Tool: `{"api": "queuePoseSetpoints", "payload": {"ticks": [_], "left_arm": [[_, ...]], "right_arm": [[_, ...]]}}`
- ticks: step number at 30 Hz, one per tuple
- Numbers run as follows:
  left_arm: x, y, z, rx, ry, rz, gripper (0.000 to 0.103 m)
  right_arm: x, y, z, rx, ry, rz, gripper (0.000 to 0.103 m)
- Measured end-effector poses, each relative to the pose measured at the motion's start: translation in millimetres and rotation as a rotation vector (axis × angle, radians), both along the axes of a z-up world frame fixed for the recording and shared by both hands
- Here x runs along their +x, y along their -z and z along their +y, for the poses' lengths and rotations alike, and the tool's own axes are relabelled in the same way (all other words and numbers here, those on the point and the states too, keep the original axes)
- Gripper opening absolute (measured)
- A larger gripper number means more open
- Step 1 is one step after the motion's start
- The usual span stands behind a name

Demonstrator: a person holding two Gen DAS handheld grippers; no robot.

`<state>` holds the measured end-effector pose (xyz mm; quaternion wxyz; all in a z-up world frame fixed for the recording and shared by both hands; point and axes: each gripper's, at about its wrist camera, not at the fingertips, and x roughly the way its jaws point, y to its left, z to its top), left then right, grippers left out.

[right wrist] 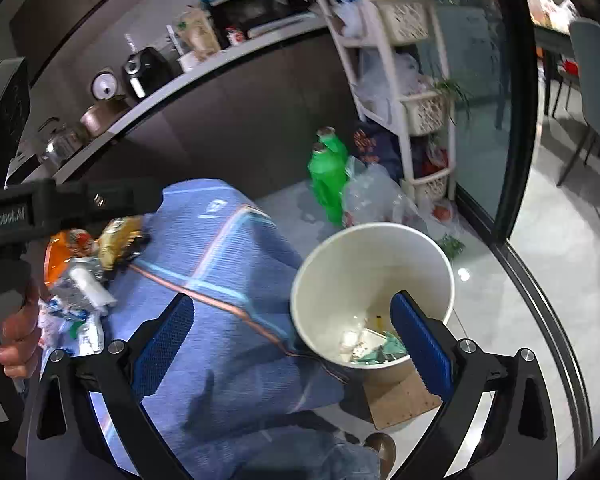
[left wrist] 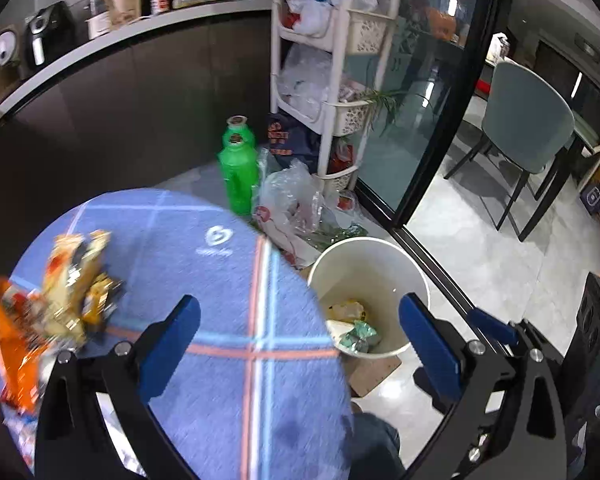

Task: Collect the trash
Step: 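Grasp the foil tray with the right tool while the left tool grasps the white fish wrapper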

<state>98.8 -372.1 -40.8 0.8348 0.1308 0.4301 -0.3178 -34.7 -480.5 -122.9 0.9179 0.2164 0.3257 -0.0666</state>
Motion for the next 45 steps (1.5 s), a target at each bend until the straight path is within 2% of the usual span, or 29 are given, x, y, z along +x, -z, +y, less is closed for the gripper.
{"api": "queuePoseSetpoints", "payload": {"ticks": [6, 10, 13, 17, 21, 26, 30, 34, 37, 38, 41, 42, 44, 45], "left_arm": [[-24, -23, 75, -0.015, -0.072, -0.015, 0.100], [-35, -29, 135, -0.006, -0.140, -0.030, 0.100], [-41, -21, 190, 0.029, -0.227, -0.038, 0.100], [-38, -2, 260, 0.063, -0.340, 0.003, 0.100], [-34, 10, 311, 0.031, -0.397, 0.046, 0.099], [-31, 23, 340, -0.010, -0.409, 0.083, 0.096], [-21, 34, 353, -0.025, -0.417, 0.092, 0.094], [1, 43, 367, -0.027, -0.425, 0.090, 0.093], [21, 48, 370, -0.023, -0.400, 0.085, 0.096], [25, 50, 370, -0.016, -0.395, 0.083, 0.100], [42, 62, 371, 0.027, -0.388, 0.090, 0.099], [45, 66, 373, 0.024, -0.379, 0.099, 0.099], [52, 73, 375, 0.011, -0.362, 0.124, 0.097], [54, 75, 376, 0.005, -0.357, 0.134, 0.095]], "right_arm": [[-3, -27, 45, -0.037, -0.064, -0.027, 0.095], [1, -40, 86, -0.033, -0.156, -0.050, 0.095], [10, -41, 116, -0.033, -0.228, -0.038, 0.095], [29, -37, 161, 0.002, -0.323, 0.024, 0.095], [50, -29, 203, -0.017, -0.435, 0.075, 0.095], [88, -6, 242, -0.059, -0.555, 0.141, 0.091], [117, 14, 256, -0.115, -0.578, 0.212, 0.087], [129, 30, 264, -0.151, -0.583, 0.258, 0.085], [128, 32, 270, -0.190, -0.584, 0.255, 0.071], [127, 31, 273, -0.196, -0.588, 0.257, 0.061], [119, 28, 280, -0.219, -0.589, 0.244, 0.049], [115, 27, 281, -0.231, -0.586, 0.237, 0.033], [112, 25, 279, -0.194, -0.581, 0.235, 0.021], [110, 24, 279, -0.179, -0.579, 0.233, 0.019]]}}
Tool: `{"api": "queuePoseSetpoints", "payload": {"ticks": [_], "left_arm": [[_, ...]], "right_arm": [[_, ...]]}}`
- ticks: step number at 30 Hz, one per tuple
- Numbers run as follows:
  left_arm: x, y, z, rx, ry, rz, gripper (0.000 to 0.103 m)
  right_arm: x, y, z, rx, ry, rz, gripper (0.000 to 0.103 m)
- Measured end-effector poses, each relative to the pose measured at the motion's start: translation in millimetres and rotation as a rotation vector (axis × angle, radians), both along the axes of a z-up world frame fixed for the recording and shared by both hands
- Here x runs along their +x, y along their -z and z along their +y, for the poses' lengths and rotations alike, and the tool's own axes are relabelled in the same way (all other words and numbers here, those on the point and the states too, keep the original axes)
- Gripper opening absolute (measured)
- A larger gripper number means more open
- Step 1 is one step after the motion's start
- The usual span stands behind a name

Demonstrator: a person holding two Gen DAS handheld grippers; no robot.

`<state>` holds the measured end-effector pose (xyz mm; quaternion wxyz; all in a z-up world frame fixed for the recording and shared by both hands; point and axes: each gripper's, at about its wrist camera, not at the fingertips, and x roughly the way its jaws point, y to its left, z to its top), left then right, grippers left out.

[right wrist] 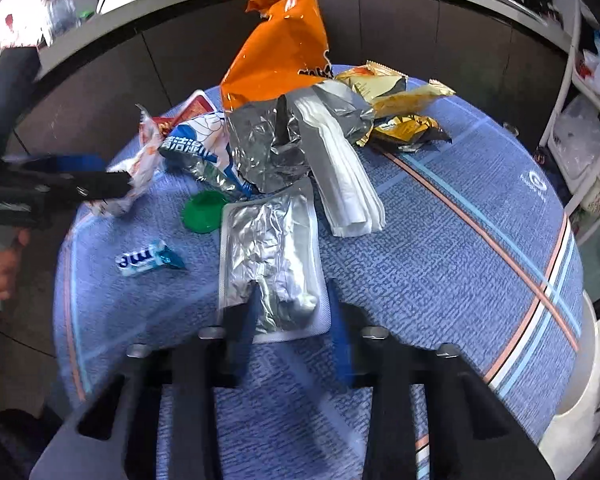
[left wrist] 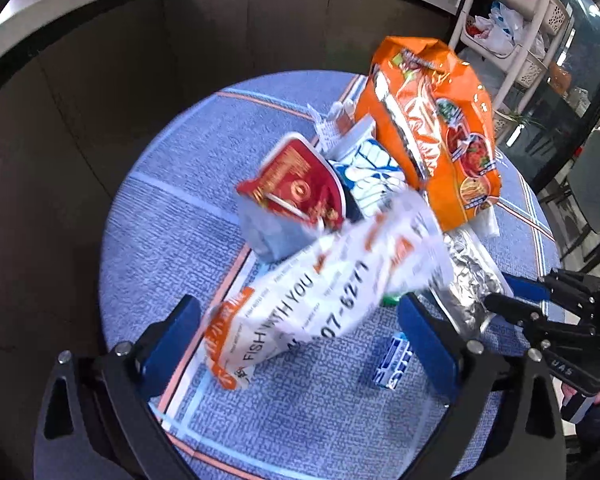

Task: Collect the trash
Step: 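Grasp the foil tray with the right tool while the left tool grasps the white fish wrapper, then carry the foil tray and white wrapper to the bin and release both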

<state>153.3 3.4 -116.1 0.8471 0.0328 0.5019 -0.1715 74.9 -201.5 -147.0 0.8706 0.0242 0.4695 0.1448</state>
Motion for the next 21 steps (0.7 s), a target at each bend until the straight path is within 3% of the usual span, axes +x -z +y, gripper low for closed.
{"api": "queuePoseSetpoints", "payload": {"ticks": [4, 7, 12, 13, 17, 21], "left_arm": [[5, 6, 3, -0.035, 0.015, 0.031, 0.079], [6, 6, 4, -0.052, 0.017, 0.038, 0.075], [-3, -2, -1, -0.067, 0.030, 0.027, 0.057], [-5, -3, -2, -0.067, 0.033, 0.027, 0.049], [-14, -4, -10, -0.041, 0.042, 0.021, 0.043], [-23, -10, -14, -0.071, 0.042, 0.032, 0.031]], "right_arm": [[-12, -11, -3, 0.044, 0.013, -0.027, 0.012], [-29, -23, -3, 0.091, 0.010, -0.050, 0.008], [-41, -44, 6, 0.088, -0.001, -0.094, 0.007], [-47, -49, 6, 0.079, 0.002, -0.106, 0.007], [-57, -62, 4, 0.083, 0.017, -0.137, 0.007], [-61, -69, -5, 0.086, 0.049, -0.163, 0.007]]}}
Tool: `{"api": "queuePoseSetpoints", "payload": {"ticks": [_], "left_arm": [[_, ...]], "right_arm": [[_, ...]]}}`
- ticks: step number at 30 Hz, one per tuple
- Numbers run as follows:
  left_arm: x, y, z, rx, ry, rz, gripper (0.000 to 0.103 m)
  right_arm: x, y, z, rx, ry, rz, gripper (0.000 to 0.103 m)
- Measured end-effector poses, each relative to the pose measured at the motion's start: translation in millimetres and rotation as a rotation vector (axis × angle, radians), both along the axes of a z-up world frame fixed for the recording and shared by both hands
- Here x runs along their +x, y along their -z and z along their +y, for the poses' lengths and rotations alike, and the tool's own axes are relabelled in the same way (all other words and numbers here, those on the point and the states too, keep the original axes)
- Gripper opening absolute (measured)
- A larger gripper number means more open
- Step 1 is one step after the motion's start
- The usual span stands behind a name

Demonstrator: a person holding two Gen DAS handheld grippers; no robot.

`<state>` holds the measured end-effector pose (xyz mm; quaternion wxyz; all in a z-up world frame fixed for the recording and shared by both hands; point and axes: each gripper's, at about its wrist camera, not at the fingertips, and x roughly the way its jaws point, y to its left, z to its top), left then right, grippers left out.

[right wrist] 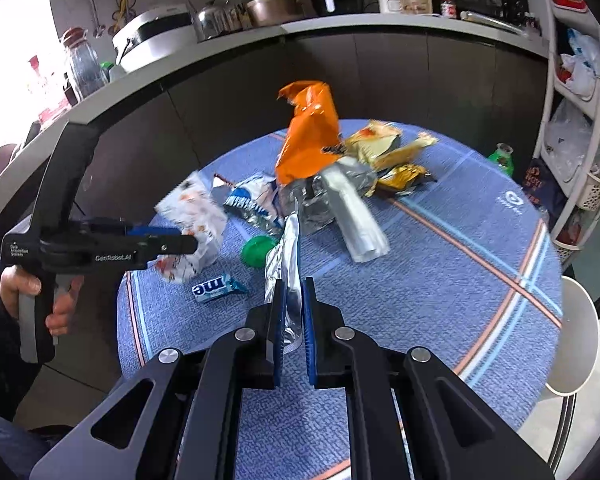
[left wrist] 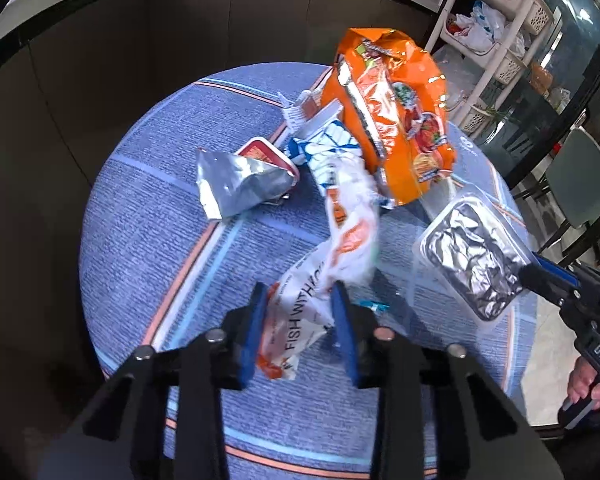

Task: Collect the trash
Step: 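Carry the foil tray and white wrapper to the bin and release both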

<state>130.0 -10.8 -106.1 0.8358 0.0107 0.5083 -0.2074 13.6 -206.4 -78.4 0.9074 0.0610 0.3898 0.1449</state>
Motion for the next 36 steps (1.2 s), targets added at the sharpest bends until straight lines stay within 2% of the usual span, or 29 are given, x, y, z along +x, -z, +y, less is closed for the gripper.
{"api": "queuePoseSetpoints", "payload": {"ticks": [4, 8, 9, 11, 15, 21, 25, 36], "left_arm": [[-16, -17, -11, -0.008, 0.016, -0.041, 0.028], [-36, -49, -32, -0.027, 0.067, -0.111, 0.024], [-39, -56, -39, -0.035, 0.082, -0.124, 0.023], [-45, -69, -53, -0.052, 0.120, -0.148, 0.013], [-48, -85, -92, -0.084, 0.208, -0.173, 0.012], [-46, -88, -148, -0.140, 0.291, -0.151, 0.011], [-47, -88, -186, -0.146, 0.362, -0.147, 0.011], [-44, -67, -319, -0.142, 0.551, -0.076, 0.011]], "right_arm": [[-1, -5, -17, 0.015, 0.041, -0.018, 0.007], [-10, -11, -39, 0.024, 0.084, -0.040, 0.007], [-12, -14, -45, 0.025, 0.100, -0.049, 0.007], [-17, -17, -58, 0.029, 0.134, -0.065, 0.007], [-25, -20, -93, 0.038, 0.226, -0.089, 0.007], [-43, -20, -142, 0.041, 0.353, -0.113, 0.007], [-53, -15, -176, 0.039, 0.432, -0.113, 0.007], [-66, 27, -263, 0.035, 0.600, -0.044, 0.007]]}}
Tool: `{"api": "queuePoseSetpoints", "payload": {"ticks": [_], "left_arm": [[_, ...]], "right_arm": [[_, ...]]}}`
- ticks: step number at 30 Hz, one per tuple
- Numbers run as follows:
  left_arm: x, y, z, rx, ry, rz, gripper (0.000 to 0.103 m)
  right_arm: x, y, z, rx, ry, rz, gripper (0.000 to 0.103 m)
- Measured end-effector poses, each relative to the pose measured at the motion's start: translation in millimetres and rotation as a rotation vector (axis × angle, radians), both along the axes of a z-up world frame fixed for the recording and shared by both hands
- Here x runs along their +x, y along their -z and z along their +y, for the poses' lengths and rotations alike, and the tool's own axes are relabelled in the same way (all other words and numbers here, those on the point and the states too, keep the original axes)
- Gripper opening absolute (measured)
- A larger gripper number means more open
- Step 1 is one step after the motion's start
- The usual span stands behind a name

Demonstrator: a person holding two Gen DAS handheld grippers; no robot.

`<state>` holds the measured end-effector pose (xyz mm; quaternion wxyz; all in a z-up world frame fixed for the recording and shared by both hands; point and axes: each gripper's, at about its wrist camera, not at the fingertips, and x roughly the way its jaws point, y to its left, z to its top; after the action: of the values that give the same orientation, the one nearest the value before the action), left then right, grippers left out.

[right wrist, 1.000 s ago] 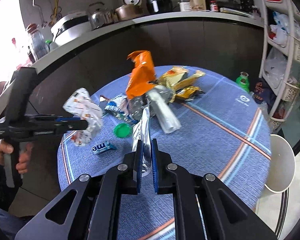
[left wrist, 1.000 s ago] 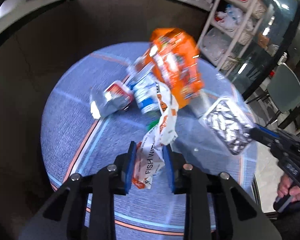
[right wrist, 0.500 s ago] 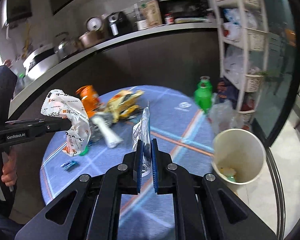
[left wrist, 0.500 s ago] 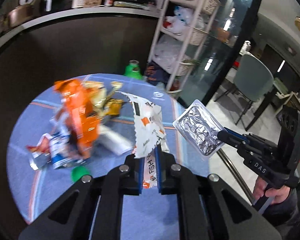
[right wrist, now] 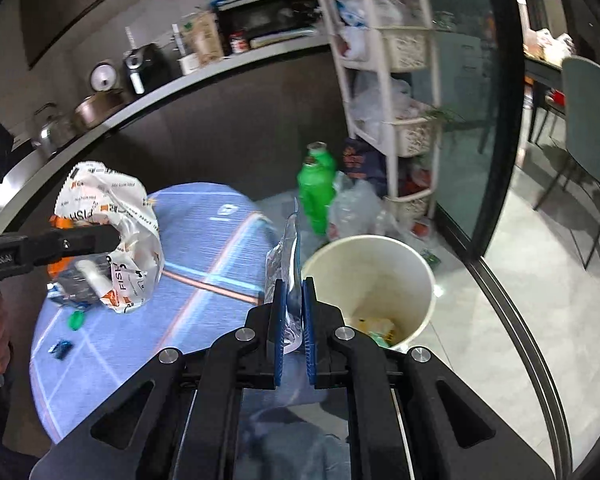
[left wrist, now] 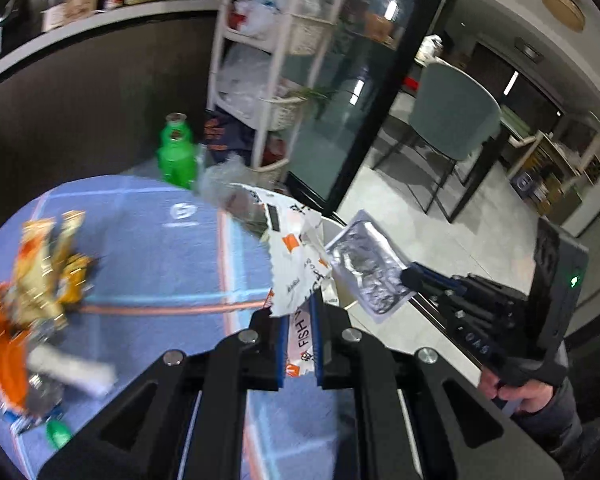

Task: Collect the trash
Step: 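Carry the foil tray and white wrapper to the bin and release both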

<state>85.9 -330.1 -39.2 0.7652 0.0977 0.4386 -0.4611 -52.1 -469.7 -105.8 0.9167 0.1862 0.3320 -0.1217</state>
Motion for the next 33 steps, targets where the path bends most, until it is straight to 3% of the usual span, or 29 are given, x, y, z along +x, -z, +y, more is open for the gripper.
{"api": "queuePoseSetpoints", "payload": {"ticks": [9, 20, 24, 25, 27, 28, 33], "left_arm": [[17, 53, -104, 0.087, 0.083, 0.046, 0.011], [38, 118, -157, 0.211, 0.077, 0.068, 0.011], [42, 131, -163, 0.244, 0.068, 0.071, 0.019], [43, 131, -164, 0.248, 0.061, 0.062, 0.023], [43, 130, -165, 0.246, 0.043, 0.037, 0.039], [44, 128, -164, 0.242, 0.033, 0.028, 0.054], [42, 111, -162, 0.217, -0.014, -0.036, 0.080]], "right_arm": [[22, 55, -57, 0.063, 0.032, 0.066, 0.008], [53, 114, -88, 0.109, -0.004, 0.144, 0.008], [58, 129, -94, 0.144, -0.008, 0.150, 0.008], [58, 131, -94, 0.151, -0.014, 0.150, 0.011], [58, 134, -94, 0.152, -0.023, 0.149, 0.040], [57, 134, -94, 0.145, -0.026, 0.145, 0.048], [52, 129, -89, 0.110, -0.040, 0.114, 0.086]]}}
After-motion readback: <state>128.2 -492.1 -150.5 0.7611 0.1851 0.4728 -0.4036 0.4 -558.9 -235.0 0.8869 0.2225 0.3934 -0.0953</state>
